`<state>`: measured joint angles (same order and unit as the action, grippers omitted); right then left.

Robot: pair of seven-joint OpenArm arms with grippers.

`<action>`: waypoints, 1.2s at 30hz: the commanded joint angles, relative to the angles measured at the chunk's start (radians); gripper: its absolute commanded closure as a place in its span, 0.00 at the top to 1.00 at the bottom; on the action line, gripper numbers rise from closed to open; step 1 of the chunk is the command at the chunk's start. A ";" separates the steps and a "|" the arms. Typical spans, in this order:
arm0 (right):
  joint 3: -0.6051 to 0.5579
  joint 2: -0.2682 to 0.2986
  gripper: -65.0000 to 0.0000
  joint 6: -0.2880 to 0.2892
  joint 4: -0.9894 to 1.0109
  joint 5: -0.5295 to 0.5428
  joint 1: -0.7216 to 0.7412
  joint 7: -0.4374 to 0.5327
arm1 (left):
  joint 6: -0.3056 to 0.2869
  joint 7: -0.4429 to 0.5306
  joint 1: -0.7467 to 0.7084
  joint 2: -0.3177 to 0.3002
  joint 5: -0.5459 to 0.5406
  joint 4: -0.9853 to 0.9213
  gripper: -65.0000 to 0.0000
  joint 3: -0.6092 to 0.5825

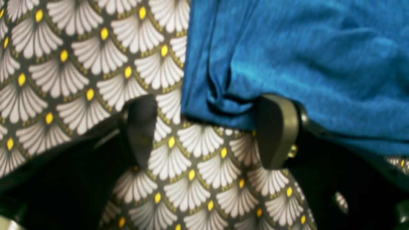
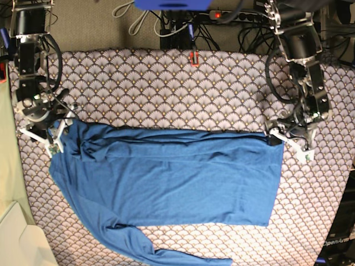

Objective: Fold the T-shirt properly
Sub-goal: 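Drag the folded shirt toward the robot base with both grippers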

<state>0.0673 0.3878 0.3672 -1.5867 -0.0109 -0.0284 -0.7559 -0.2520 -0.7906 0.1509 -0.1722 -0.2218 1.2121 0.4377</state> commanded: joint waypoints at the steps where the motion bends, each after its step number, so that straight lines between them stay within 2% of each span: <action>1: 0.007 0.018 0.50 -0.004 -0.014 0.002 0.014 0.016 | 0.001 -0.017 0.011 -0.003 0.000 -0.004 0.72 0.003; 7: 0.009 0.021 0.50 -0.007 -0.013 0.002 -0.008 0.019 | 0.000 -0.014 0.013 0.021 0.000 -0.013 0.71 0.003; 9: 0.024 0.021 0.50 -0.007 -0.010 0.002 -0.023 0.019 | -0.002 -0.014 0.013 0.023 0.000 -0.013 0.66 0.003; 19: 0.076 0.027 0.50 -0.004 0.102 0.002 -0.038 0.097 | -0.002 -0.014 0.031 0.021 0.000 -0.015 0.16 0.002; 23: 0.072 0.026 0.50 -0.004 0.104 0.004 -0.063 0.131 | -0.002 -0.014 0.031 0.013 0.000 -0.015 0.01 0.002; 36: 0.065 0.026 0.50 -0.003 0.107 0.004 -0.032 0.134 | -0.002 -0.023 0.052 0.009 0.011 -0.012 0.01 0.002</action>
<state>0.1261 0.3962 0.3679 -1.4635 -0.0109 -0.0807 -0.6422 -0.2577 -0.8135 0.1856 -0.1524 -0.2169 1.1889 0.4404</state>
